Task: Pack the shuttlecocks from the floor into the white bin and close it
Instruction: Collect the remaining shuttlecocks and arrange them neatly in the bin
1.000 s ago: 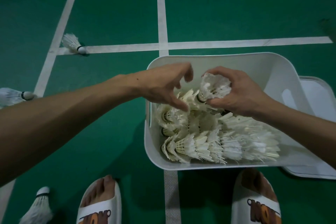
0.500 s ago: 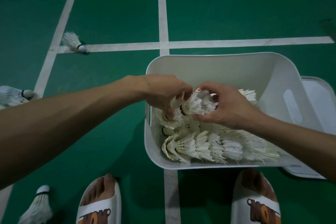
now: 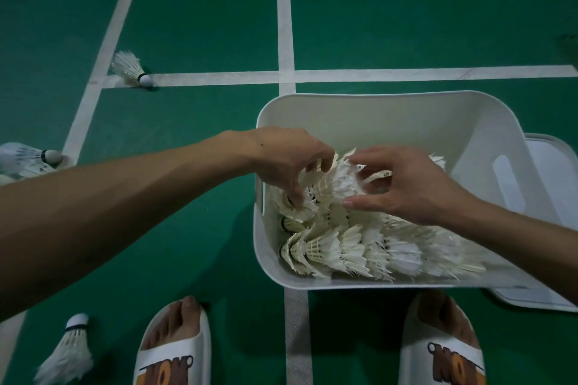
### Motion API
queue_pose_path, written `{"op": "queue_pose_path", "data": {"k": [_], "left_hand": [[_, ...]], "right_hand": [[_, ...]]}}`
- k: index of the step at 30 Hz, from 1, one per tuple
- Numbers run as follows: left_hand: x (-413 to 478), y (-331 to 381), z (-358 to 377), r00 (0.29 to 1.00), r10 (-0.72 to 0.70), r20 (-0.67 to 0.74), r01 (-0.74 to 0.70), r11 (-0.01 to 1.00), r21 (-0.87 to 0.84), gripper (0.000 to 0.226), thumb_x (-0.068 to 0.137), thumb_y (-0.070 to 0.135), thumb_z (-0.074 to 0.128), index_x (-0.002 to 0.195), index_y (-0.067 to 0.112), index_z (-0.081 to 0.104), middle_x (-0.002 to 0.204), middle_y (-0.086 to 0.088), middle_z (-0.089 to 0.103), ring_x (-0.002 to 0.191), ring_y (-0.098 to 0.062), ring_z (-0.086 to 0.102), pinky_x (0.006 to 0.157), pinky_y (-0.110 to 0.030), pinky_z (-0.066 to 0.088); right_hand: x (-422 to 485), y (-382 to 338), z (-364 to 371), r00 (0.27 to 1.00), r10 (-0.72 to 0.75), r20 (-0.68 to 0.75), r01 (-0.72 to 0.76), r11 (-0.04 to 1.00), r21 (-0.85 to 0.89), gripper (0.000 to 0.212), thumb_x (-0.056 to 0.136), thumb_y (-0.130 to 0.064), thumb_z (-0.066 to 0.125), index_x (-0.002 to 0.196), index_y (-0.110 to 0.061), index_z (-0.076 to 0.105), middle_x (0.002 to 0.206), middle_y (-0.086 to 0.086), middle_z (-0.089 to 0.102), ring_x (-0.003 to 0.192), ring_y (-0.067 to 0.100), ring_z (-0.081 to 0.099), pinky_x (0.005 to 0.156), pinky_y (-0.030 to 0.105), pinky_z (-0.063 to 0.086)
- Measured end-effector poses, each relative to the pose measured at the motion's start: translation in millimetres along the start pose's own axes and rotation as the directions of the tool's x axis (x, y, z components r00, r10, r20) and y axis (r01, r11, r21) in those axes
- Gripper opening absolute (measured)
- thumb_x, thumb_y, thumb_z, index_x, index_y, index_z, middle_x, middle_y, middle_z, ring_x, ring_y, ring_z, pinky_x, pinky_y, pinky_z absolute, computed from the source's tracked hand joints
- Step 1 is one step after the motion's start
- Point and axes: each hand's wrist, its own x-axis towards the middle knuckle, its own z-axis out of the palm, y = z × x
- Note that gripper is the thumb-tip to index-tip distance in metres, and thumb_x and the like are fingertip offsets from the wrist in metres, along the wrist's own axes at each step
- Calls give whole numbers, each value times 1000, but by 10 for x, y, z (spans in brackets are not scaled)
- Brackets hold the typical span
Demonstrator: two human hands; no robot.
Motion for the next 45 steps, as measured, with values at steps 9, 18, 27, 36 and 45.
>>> {"op": "queue_pose_path", "data": {"k": [9,18,27,36,45], "left_hand": [[8,5,14,999,27,-31,-25,997,80,58,73,43,78,121,26,48,112,8,62,90,-15,53,65,-25,36],[-31,7,-66,999,42,-34,-48,981,-189,70,73,42,78,131,31,41,121,8,56,91,-8,50,68,-18,35],[-16,2,-41,998,58,-37,-61,995,-81,41,76,45,74,106,23,57,105,7,63,86,-10,56,65,-21,41],[-30,-21,8,997,49,-64,-47,998,47,58,76,46,74,125,21,55,116,4,60,87,-9,49,70,-23,38],[10,12,-5,995,56,-79,-56,998,-3,45,82,42,71,120,22,60,113,6,62,83,-7,50,58,-14,35]], "right_hand": [[60,-56,117,990,-133,-34,125,976,-180,63,67,-40,83,124,-20,64,127,-4,55,91,10,56,85,26,51],[45,72,209,998,-2,-57,3,1000,13,74,57,-40,87,124,-26,58,106,-6,63,88,9,63,84,32,57],[22,66,204,981,-192,18,192,981,4,69,63,-42,84,127,-33,60,119,-14,57,96,9,62,79,26,58],[76,48,174,992,-124,-14,119,971,-207,66,65,-37,84,127,-28,62,125,-10,64,86,7,58,83,23,49],[77,127,177,994,-105,39,111,960,-256,70,67,-34,85,130,-20,60,124,-5,55,85,9,58,89,24,50]]}}
